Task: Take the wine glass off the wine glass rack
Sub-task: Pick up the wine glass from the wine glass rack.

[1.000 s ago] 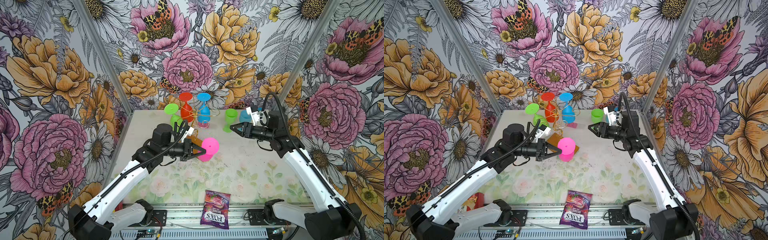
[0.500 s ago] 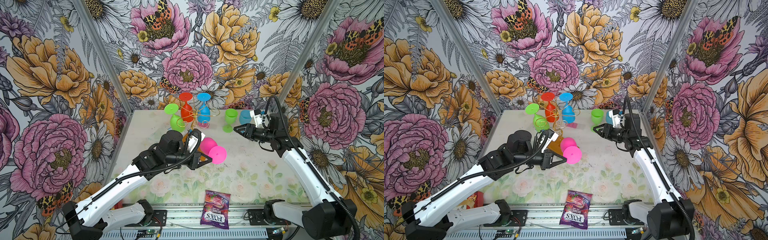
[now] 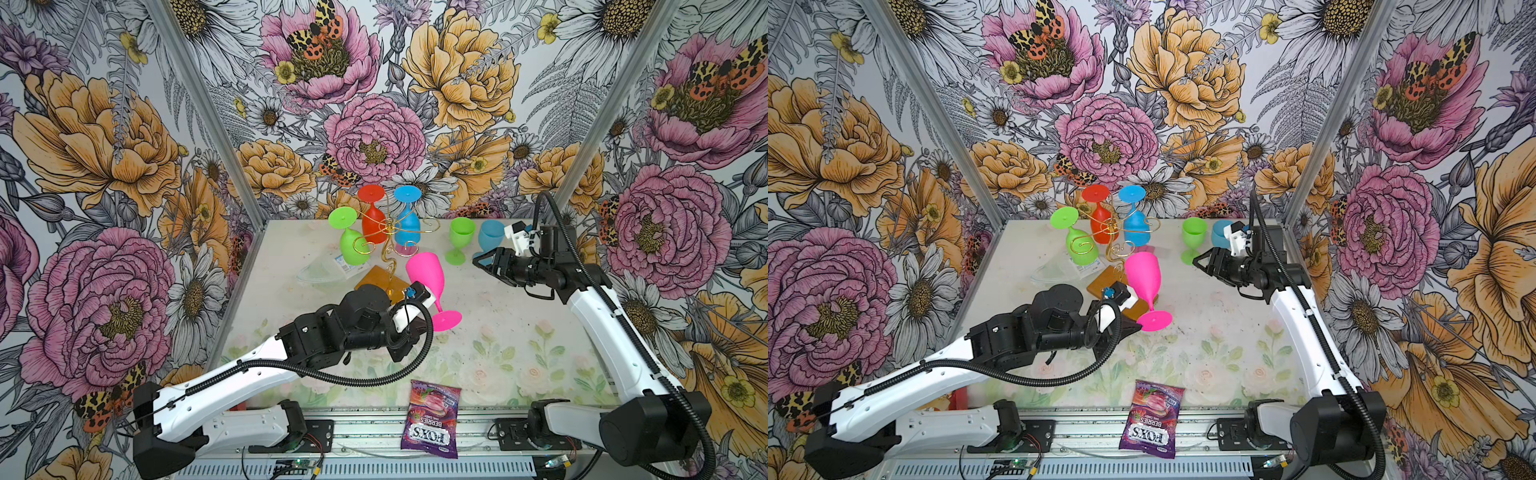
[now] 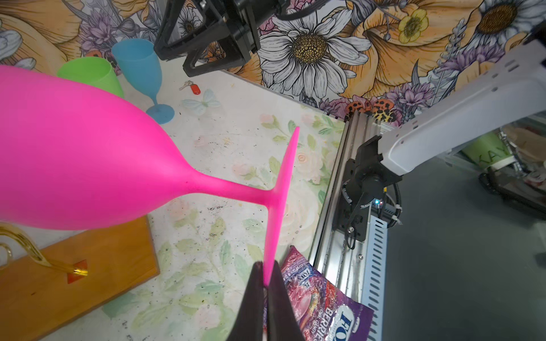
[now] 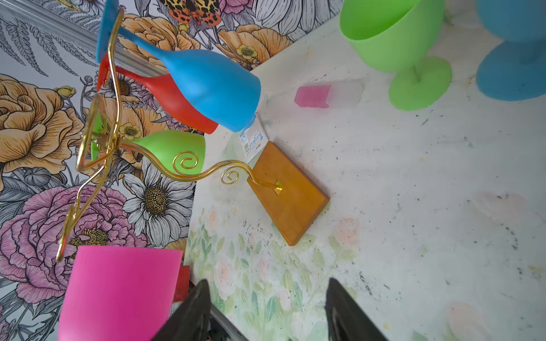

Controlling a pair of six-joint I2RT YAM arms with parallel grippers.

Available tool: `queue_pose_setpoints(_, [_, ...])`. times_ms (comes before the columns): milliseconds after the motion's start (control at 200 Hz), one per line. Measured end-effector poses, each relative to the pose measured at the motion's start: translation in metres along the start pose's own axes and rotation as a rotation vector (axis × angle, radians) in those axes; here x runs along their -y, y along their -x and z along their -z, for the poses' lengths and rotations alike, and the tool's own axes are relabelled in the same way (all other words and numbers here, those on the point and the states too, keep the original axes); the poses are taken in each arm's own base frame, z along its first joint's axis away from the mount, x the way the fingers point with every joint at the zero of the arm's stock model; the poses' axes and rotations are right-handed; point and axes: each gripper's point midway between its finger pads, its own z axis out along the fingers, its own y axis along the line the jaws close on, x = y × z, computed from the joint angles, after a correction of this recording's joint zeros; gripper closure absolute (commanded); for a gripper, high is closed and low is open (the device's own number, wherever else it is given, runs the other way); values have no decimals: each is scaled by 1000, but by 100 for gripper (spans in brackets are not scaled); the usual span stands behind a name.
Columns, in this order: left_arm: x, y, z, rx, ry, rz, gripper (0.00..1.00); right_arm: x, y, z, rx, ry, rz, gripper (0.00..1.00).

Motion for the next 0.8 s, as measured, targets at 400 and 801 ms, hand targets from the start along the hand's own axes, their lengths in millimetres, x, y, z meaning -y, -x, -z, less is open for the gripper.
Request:
queue_pose_setpoints(400, [-9, -45, -30, -149, 204, -396, 100, -17, 5, 29, -21, -83, 32, 30])
queue_pose_setpoints(801, [-17, -55, -43, -142, 310, -674, 100, -29, -4, 42, -67, -140, 61, 32])
